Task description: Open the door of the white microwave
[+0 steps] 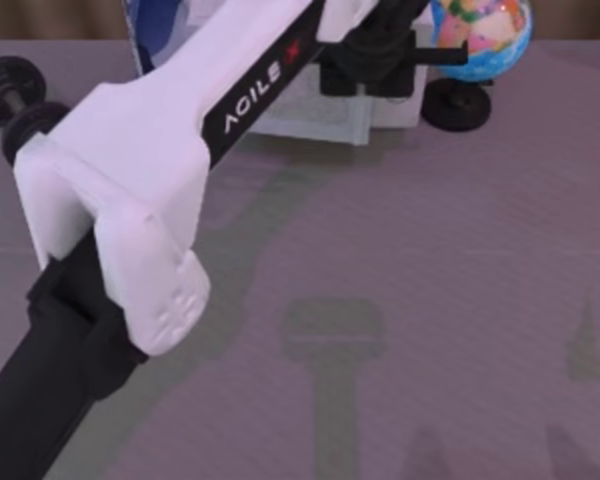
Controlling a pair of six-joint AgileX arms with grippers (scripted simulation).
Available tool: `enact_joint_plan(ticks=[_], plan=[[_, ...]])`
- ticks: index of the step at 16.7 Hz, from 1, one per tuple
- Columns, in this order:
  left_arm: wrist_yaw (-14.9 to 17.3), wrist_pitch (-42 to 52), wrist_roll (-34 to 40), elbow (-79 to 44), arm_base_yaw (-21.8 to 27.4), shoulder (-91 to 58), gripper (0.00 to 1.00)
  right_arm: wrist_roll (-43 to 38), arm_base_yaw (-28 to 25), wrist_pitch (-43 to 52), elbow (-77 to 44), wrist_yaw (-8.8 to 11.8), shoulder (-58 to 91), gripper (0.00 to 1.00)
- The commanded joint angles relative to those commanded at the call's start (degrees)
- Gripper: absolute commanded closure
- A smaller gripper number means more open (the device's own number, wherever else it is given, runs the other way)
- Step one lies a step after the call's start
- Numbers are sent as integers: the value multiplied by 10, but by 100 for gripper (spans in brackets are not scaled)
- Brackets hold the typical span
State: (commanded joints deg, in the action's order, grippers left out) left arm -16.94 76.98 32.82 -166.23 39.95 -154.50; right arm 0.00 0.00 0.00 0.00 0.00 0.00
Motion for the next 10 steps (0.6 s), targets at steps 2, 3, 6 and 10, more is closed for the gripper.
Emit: enact_joint_plan(ticks=[2,3,6,10], plan=[[0,-15,-6,21,0,16,100,0,0,0,0,0,0,0],[1,-27,-10,41,-1,28,100,0,0,0,0,0,0,0],[7,-72,-26,136,-4,77,100,0,0,0,0,0,0,0],[17,-139,-49,274,-7,144,100,0,0,0,0,0,0,0]])
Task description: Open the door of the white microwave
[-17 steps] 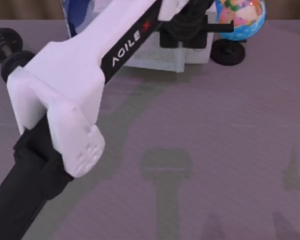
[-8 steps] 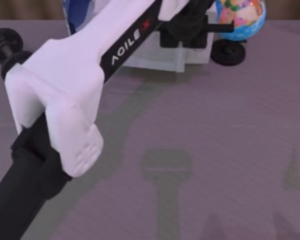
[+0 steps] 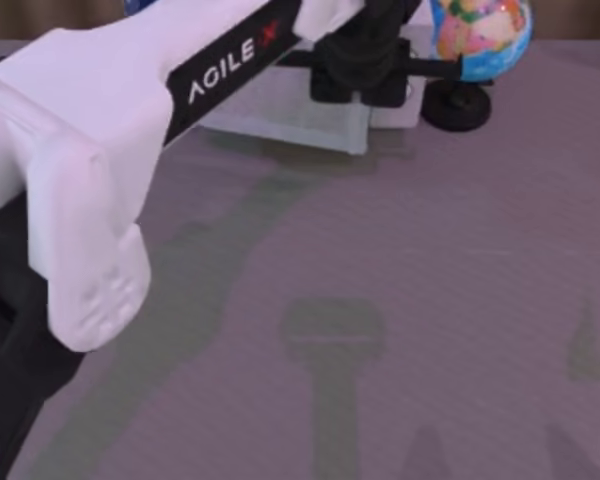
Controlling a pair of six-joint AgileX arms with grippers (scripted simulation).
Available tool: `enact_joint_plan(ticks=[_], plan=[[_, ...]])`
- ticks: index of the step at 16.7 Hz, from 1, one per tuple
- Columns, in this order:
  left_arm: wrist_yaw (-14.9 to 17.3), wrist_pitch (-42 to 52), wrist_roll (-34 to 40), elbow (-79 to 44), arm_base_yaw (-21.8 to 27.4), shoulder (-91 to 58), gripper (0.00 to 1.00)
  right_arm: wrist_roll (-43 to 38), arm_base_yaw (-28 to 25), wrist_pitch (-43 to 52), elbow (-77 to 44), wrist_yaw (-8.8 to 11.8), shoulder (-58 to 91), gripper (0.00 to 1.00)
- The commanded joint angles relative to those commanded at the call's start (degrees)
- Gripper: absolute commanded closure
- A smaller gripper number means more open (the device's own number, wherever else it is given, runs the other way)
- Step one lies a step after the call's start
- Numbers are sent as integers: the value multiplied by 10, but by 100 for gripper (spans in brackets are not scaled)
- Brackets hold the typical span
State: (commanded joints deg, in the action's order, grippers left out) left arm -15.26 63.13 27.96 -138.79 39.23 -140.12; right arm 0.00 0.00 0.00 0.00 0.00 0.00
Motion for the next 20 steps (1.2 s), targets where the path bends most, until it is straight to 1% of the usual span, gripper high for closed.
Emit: enact_joint_plan(ticks=[4,20], plan=[[5,-29,-9,46,-1,29,100,0,0,0,0,0,0,0],[5,-29,-9,46,-1,29,100,0,0,0,0,0,0,0]])
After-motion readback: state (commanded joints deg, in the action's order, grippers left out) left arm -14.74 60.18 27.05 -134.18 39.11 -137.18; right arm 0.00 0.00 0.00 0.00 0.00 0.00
